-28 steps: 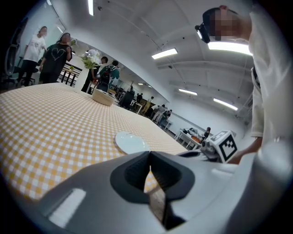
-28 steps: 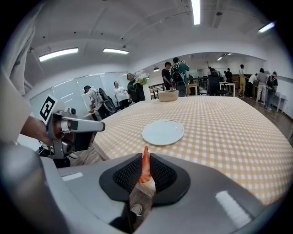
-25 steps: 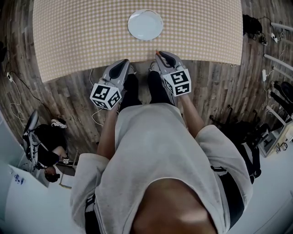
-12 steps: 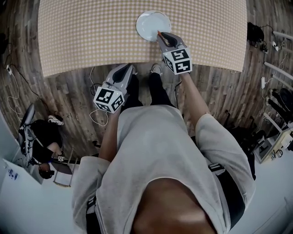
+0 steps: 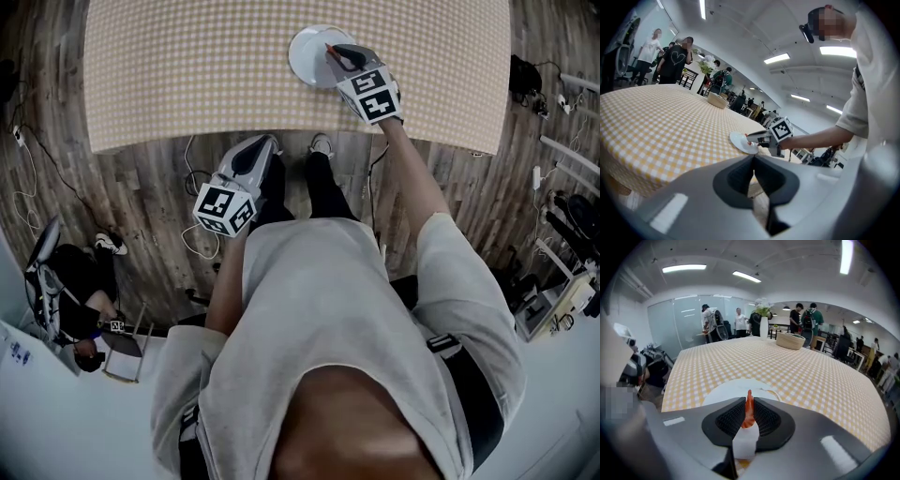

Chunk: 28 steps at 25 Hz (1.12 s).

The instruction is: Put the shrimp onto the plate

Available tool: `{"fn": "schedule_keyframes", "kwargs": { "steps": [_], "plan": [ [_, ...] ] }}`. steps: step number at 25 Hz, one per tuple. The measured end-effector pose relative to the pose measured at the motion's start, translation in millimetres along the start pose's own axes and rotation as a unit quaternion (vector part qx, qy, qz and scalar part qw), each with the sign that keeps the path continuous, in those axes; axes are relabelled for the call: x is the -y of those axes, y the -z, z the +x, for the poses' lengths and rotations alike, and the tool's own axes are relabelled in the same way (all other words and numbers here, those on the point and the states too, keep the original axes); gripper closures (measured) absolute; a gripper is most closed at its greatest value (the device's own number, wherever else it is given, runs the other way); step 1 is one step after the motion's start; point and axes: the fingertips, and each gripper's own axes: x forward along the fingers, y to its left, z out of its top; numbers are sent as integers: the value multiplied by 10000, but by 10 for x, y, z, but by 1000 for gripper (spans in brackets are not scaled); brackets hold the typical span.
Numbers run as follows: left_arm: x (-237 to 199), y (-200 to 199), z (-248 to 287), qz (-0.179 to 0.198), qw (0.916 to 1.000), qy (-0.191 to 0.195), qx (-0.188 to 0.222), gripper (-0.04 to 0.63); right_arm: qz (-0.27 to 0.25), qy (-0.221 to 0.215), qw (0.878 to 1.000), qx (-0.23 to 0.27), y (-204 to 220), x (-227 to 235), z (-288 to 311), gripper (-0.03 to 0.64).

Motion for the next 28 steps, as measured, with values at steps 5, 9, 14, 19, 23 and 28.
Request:
{"fn": "schedule_keyframes", "kwargs": {
  "steps": [5,9,14,19,23,28],
  "plan": [
    [6,16,41,20,10000,19,-36,586,-2046,-546,9764,-427,54,-186,61,563],
    [29,34,58,12,10000,45,-41,586,-3169,-1000,9407,-686,86,-300,101,563],
    [63,41,79,0,10000,90,-27,586,-3283,-1312,9321,-790,73,-320,158,561],
    [40,2,77,-12,9999,95,40,586,-3093,-1569,9330,-958,92,-326,230,558],
    [32,4,70,-27,10000,46,60,586,-2786,-1850,9365,-1059,110,-319,240,558],
    [27,-2,37,-63,9999,6,87,586,-2512,-1949,9429,-991,93,-310,222,555]
  ]
}}
